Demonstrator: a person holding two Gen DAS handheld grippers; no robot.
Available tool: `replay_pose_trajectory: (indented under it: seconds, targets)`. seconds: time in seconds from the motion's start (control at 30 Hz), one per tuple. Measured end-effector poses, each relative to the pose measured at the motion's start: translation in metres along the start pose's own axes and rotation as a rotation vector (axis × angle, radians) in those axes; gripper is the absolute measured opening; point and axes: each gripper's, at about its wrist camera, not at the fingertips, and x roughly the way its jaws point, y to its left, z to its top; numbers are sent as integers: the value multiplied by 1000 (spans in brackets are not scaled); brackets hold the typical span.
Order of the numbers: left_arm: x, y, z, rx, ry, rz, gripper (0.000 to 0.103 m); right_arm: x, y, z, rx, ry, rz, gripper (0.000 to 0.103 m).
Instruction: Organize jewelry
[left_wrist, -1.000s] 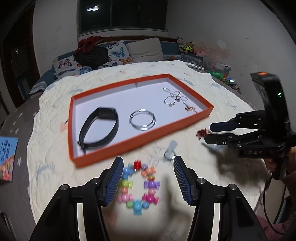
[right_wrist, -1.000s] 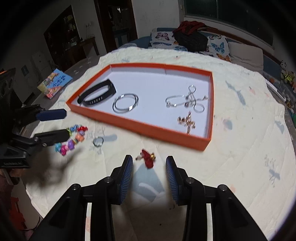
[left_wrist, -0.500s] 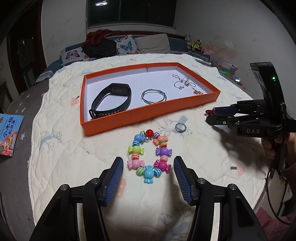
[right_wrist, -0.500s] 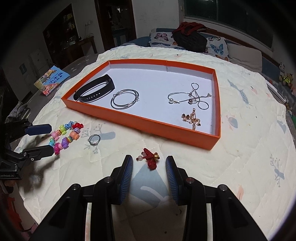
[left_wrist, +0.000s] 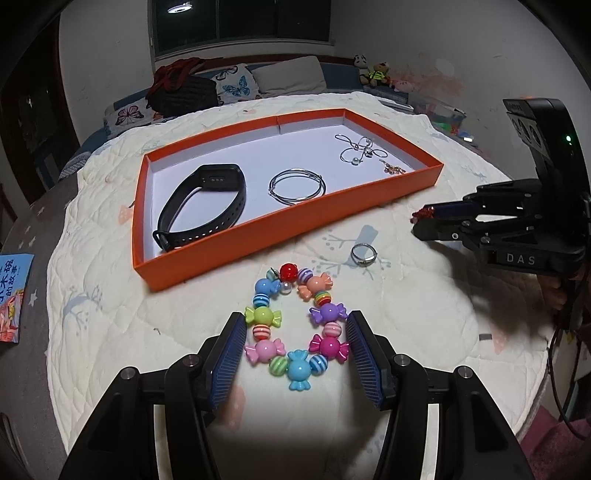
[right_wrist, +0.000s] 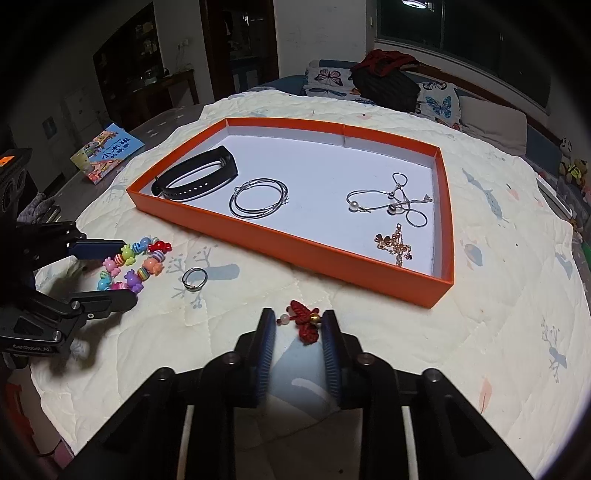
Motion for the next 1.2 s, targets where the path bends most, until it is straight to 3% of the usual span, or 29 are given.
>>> replay_pose_trajectory:
  seconds: [0.13,0.33,0.4,0.63,0.73,0.8,0.83,0.87,1.2]
  targets:
    - [2,-1,2,6,-12,-3,53,-1,0,0,2,-1,7,18]
    - [-7,-1,2,-20,-52,-34,24,-3,2,-1,8,-6,17,16]
    - [-11,-1,4,-28,-69,-43,19,-4,3,-2,8,-6,22,16]
    - [-15,-6,1,-10,-72,-33,17,-6,7,-4,2,-7,24,16]
    - [-16,-6,0,-18,-70,-15,22,-5,6,-5,8,-6,25,16]
    - [-15,-4,0,-29,-57,-5,46,-6,7,-5,8,-6,25,16]
    - [-14,-3,-1,-42,-53,-2,63,-6,7,-5,7,-5,24,16]
    - [-15,-2,-1,-49,-57,-2,69,-6,7,-5,7,-5,24,16]
    - [0,-2,-1,-34,-15,-30,68,-6,6,-5,7,-5,26,16]
